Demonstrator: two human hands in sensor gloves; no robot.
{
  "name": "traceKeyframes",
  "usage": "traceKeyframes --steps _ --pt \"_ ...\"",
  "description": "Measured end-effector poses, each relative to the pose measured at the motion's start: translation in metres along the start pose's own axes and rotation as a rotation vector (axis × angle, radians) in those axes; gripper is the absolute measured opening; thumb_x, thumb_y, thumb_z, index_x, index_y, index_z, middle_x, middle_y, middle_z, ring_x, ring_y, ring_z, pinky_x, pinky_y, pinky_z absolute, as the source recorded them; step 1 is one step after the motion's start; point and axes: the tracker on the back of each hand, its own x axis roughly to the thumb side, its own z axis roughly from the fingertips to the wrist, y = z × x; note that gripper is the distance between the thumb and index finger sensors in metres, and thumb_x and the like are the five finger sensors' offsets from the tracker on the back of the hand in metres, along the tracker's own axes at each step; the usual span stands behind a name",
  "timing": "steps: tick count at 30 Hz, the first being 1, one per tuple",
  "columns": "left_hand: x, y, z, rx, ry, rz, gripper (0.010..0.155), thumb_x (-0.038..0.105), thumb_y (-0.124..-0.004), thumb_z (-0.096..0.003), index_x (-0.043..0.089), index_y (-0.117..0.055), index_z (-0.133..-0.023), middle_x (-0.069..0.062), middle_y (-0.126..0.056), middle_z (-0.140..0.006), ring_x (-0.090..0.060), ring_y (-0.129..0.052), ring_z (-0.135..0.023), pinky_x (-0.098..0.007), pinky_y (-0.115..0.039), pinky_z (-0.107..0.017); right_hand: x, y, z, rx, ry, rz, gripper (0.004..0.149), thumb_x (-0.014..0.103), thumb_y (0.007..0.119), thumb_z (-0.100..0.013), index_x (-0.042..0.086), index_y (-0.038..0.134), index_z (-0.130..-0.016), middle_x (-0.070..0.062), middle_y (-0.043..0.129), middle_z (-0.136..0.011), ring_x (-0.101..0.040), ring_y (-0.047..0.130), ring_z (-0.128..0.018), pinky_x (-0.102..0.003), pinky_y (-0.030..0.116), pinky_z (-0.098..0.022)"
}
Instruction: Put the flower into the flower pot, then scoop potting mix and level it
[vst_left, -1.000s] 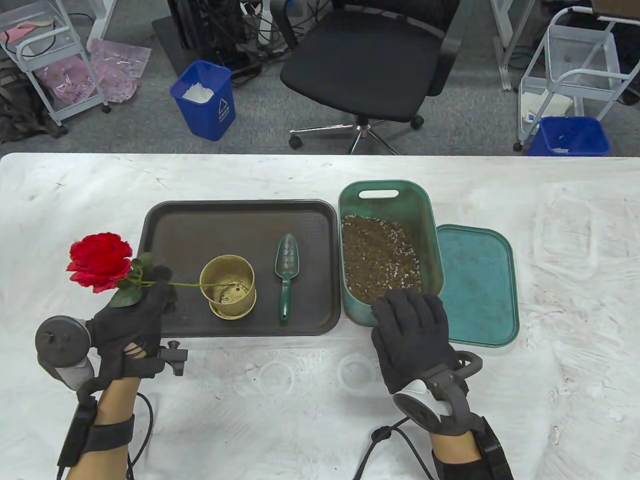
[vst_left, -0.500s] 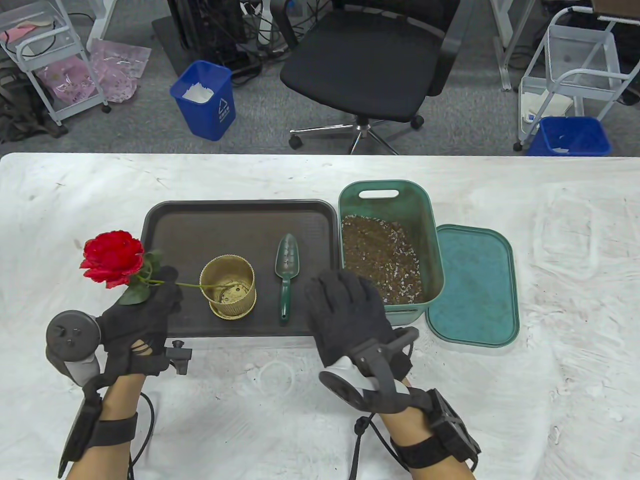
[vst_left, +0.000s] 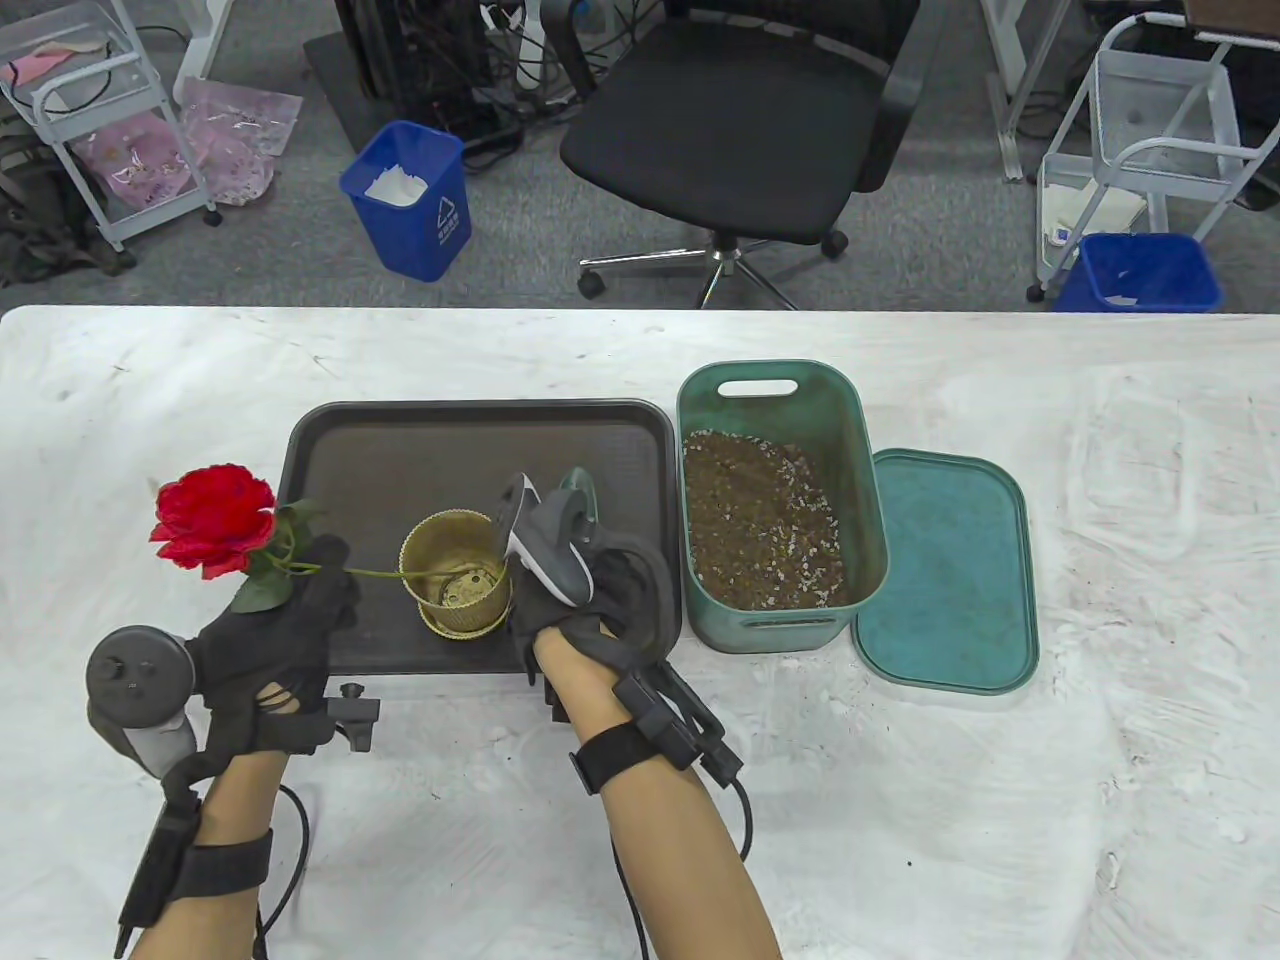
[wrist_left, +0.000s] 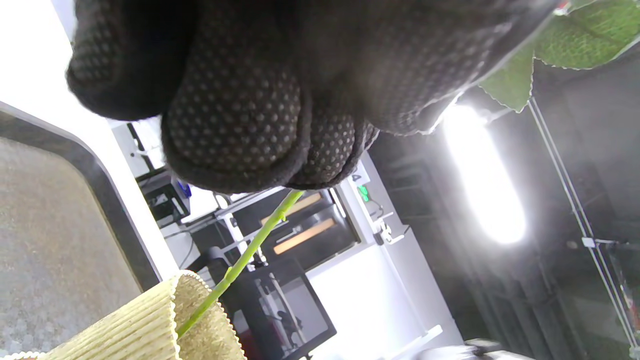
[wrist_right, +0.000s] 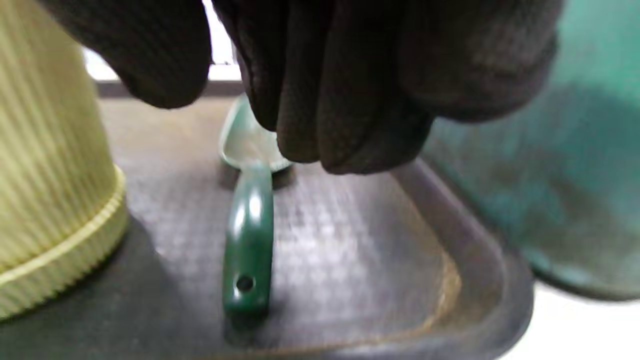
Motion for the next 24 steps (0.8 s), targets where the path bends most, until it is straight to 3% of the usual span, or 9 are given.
traceKeyframes --steps 7,15,19,24 --pt "0.001 0.0 0.0 0.001 0.001 0.001 0.044 0.043 -0.09 -0.04 0.024 -0.094 -0.079 0.005 -0.106 -0.06 -0.018 -0.111 -0.033 -0.036 -0.094 -0.034 0.007 0.025 -0.025 0.111 0.135 0.077 0.066 0.053 0.081 -0.039 0.005 0.075 -0.084 -0.016 0.096 -0.066 -0.03 0.101 -0.037 -0.041 0.089 -0.022" --pt "0.001 0.0 0.0 -0.002 -0.008 -0.007 0.044 0.043 -0.09 -0.0398 0.024 -0.094 -0.079 0.005 -0.106 -0.06 -0.018 -0.111 -0.033 -0.037 -0.094 -0.034 0.018 0.032 -0.026 0.062 0.168 0.137 0.06 0.051 0.086 -0.039 0.007 0.08 -0.079 -0.013 0.099 -0.058 -0.026 0.102 -0.031 -0.039 0.091 -0.018" --pt "0.0 0.0 0.0 -0.003 -0.009 -0.007 0.044 0.043 -0.09 -0.0398 0.024 -0.094 -0.079 0.005 -0.106 -0.06 -0.018 -0.111 -0.033 -0.036 -0.094 -0.034 0.011 0.004 -0.011 0.0 0.145 0.051 0.058 0.052 0.087 -0.038 0.008 0.082 -0.075 -0.011 0.101 -0.054 -0.025 0.104 -0.027 -0.038 0.092 -0.014" --pt "0.002 -0.002 0.001 -0.009 -0.017 -0.011 0.044 0.043 -0.09 -0.0399 0.024 -0.094 -0.079 0.005 -0.106 -0.06 -0.018 -0.111 -0.033 -0.036 -0.094 -0.034 -0.016 -0.078 0.024 -0.174 0.08 -0.053 0.056 0.051 0.085 -0.04 0.008 0.081 -0.076 -0.012 0.101 -0.059 -0.029 0.107 -0.033 -0.041 0.095 -0.019"
